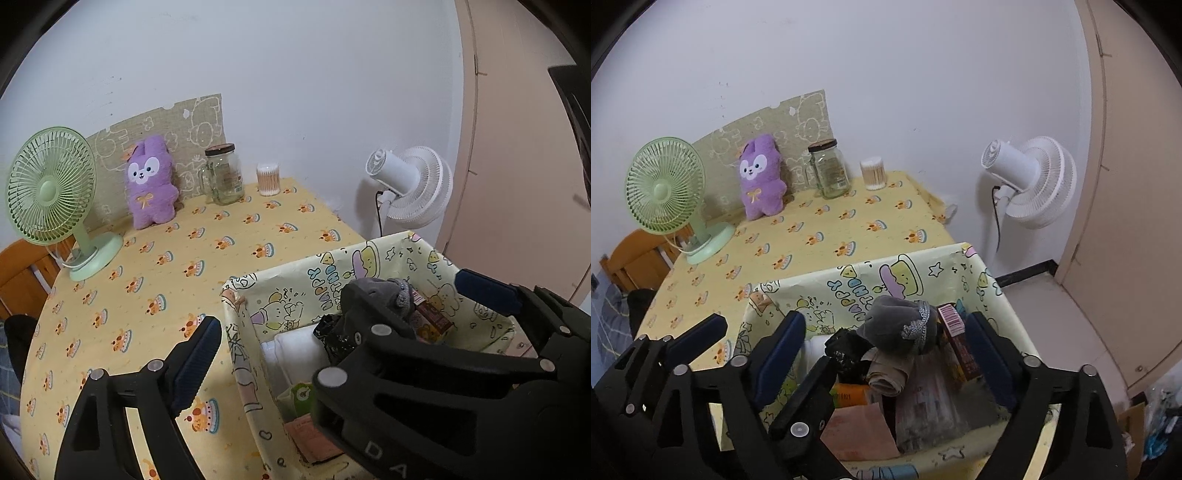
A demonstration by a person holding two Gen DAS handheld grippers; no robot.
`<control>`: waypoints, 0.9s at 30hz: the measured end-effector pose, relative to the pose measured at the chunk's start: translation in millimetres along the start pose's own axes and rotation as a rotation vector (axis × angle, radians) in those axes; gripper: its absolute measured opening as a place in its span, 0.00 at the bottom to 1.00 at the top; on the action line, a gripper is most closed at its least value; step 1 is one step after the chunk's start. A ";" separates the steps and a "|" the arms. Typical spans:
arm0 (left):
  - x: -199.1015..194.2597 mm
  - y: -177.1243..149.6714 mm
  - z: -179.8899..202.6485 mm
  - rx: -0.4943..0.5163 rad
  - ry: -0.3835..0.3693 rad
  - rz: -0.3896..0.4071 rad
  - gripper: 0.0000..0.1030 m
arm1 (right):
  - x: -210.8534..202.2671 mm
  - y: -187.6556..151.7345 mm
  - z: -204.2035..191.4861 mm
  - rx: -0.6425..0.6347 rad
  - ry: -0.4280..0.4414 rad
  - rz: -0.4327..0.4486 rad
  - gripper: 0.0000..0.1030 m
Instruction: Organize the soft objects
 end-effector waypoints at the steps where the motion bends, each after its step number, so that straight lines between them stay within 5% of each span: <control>1: -2.1 0.2 0.5 0.000 -0.001 0.004 0.87 | -2.2 0.3 -0.1 0.000 -0.007 0.004 0.93; 27: -85.4 -3.8 -32.8 -0.051 0.053 0.106 0.92 | -78.7 2.2 -39.8 -0.037 -0.028 0.104 0.98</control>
Point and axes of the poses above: each gripper's, at about its wrist camera, not at the fingertips, and x roughly the way its jaws point, z to its right, y to its top, the point moved 8 cm from there along x, roughly the way its jaws point, and after that the axes turned 9 degrees about -y, right-handed, at the moved point
